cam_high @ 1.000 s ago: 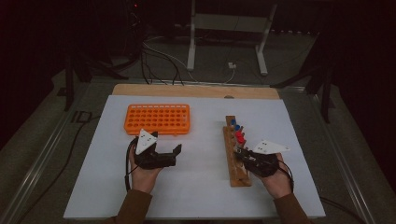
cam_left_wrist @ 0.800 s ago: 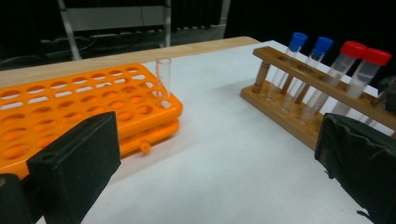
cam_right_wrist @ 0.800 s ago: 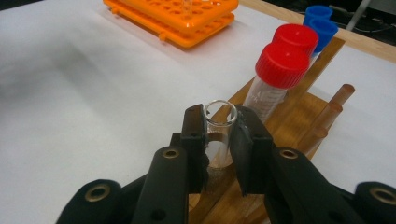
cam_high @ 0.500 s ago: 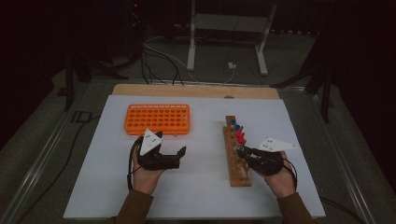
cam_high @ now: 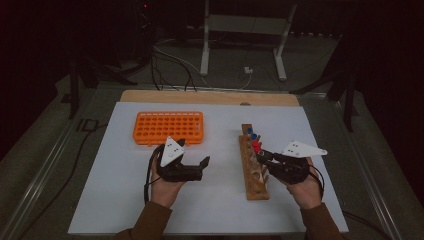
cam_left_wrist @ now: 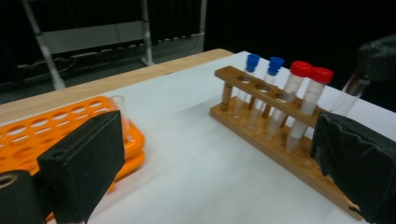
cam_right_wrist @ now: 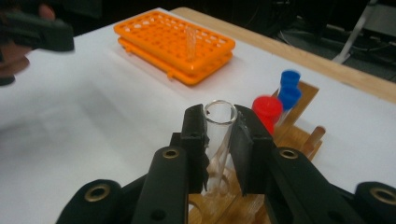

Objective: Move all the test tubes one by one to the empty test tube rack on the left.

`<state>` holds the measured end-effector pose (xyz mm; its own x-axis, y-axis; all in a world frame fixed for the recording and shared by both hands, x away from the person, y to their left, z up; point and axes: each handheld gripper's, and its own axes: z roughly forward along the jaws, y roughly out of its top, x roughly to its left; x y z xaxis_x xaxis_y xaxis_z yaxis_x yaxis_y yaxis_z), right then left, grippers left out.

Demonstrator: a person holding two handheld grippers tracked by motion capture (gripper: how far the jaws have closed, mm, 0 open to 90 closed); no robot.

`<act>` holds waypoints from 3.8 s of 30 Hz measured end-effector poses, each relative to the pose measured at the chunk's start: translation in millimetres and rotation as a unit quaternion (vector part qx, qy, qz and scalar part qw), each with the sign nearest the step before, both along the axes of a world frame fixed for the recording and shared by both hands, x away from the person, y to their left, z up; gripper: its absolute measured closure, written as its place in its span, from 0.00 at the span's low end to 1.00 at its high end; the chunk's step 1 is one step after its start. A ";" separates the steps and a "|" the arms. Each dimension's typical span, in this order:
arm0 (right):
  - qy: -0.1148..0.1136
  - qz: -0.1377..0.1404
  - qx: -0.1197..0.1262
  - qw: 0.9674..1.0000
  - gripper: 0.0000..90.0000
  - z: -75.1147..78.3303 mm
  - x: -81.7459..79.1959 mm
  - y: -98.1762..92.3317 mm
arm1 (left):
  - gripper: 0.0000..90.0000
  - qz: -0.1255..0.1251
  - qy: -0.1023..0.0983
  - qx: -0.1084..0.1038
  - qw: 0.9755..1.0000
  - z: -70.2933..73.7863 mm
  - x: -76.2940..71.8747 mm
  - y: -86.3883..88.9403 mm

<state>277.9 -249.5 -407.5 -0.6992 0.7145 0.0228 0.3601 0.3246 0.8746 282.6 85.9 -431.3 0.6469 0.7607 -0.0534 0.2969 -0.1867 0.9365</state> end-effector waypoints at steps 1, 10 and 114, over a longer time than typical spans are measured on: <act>-0.004 0.000 0.001 1.000 0.85 2.5 -0.2 -0.5 | 0.05 -0.003 -0.001 0.000 1.000 0.4 -0.2 -2.6; -0.012 0.011 0.013 1.000 0.85 15.4 -1.3 7.8 | 0.07 -0.031 -0.007 0.003 0.999 4.5 -0.4 -27.4; -0.010 -0.052 0.028 0.998 0.00 -32.0 -17.8 -2.4 | 0.85 0.059 -0.025 0.033 0.997 -7.3 71.4 12.8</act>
<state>260.1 -251.9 -439.5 -0.6227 0.7808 0.0508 0.3711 0.2375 0.8977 354.0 98.7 -438.6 0.5530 0.8327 0.0296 0.2738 -0.2152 0.9374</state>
